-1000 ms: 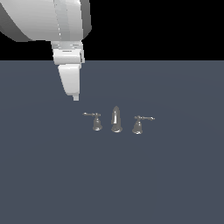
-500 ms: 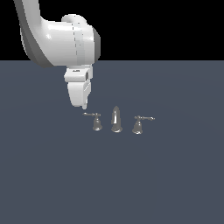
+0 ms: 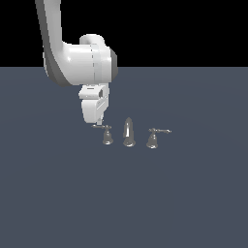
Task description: Turn on the faucet by rotating a designated handle.
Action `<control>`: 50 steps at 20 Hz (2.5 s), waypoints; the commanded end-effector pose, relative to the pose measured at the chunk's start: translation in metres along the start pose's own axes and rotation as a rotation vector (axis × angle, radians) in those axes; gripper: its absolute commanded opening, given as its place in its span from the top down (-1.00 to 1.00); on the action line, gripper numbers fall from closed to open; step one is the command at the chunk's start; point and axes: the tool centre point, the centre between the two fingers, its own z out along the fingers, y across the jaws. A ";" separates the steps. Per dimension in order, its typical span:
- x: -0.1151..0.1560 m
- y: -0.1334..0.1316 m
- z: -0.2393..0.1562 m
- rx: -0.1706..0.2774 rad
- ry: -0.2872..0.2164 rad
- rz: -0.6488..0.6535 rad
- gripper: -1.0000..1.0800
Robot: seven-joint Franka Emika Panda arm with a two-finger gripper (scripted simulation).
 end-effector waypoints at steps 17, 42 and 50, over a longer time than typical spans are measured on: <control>-0.014 0.025 0.004 0.001 -0.003 0.023 1.00; 0.012 0.070 0.004 0.013 -0.007 0.036 1.00; 0.032 0.092 0.004 0.003 -0.004 0.025 1.00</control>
